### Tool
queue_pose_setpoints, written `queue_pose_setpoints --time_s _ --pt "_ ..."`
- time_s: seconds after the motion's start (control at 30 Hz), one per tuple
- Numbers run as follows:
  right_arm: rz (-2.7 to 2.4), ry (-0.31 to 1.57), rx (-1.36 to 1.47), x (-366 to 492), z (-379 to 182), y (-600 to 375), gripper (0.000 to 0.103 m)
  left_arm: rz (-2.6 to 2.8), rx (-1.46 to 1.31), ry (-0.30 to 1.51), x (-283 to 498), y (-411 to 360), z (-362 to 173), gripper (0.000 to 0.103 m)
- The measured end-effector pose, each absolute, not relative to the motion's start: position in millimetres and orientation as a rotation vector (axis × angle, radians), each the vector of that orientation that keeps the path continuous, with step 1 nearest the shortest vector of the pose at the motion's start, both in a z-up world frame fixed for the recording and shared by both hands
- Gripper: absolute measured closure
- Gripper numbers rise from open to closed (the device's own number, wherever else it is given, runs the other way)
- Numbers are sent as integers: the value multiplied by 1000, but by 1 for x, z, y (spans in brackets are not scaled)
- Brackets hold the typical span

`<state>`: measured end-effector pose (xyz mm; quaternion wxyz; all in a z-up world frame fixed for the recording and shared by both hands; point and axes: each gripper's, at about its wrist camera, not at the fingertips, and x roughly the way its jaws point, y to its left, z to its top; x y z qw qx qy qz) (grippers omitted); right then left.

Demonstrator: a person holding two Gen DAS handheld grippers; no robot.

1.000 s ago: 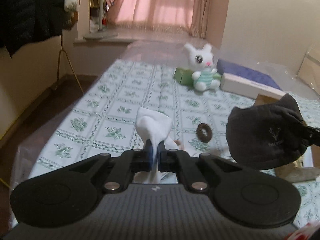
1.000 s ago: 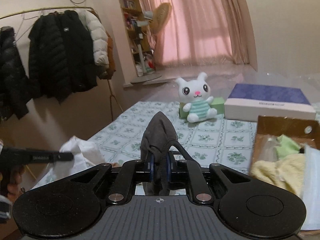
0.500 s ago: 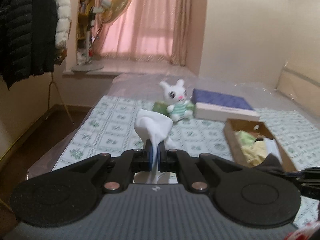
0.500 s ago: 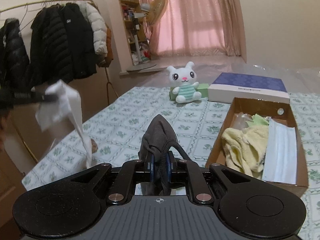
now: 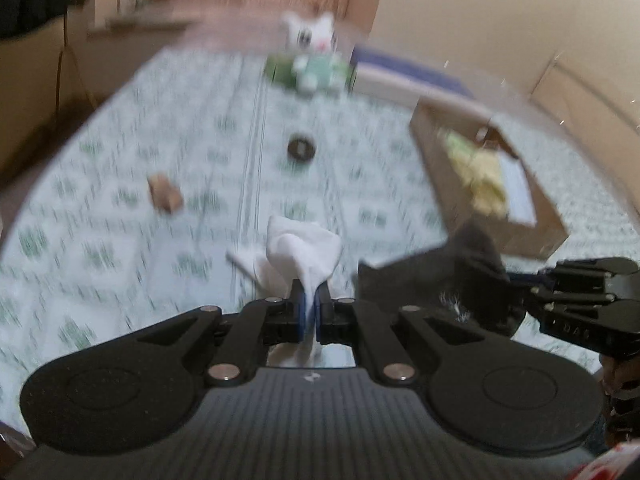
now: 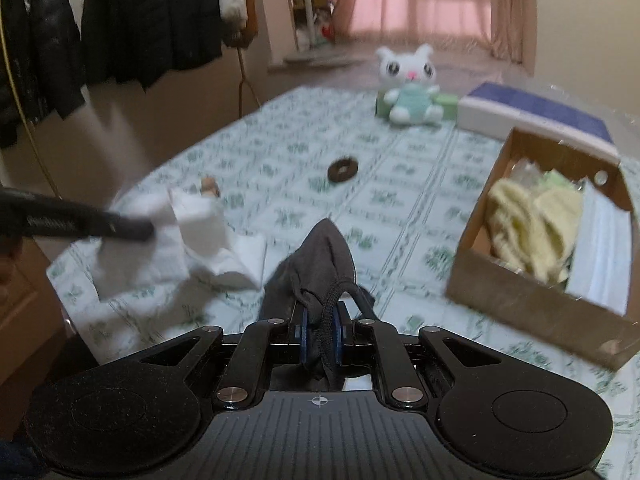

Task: Organize soft objects
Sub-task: 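Lift the white cloth with the left tool while the right tool lowers the grey mask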

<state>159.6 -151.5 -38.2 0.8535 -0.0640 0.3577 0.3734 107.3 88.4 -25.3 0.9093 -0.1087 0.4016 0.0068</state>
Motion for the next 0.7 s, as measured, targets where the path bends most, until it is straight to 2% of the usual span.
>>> queue_pose_setpoints --time_s 0.4,0.57,0.7 --pt "672 825 -255 199 -102 -106 90 34 -281 937 158 95 -87 98" --pt "665 869 -130 207 -103 -120 52 34 -277 941 160 94 -93 98" --pt "701 837 -14 199 -84 -137 33 28 -299 944 161 98 -93 97"
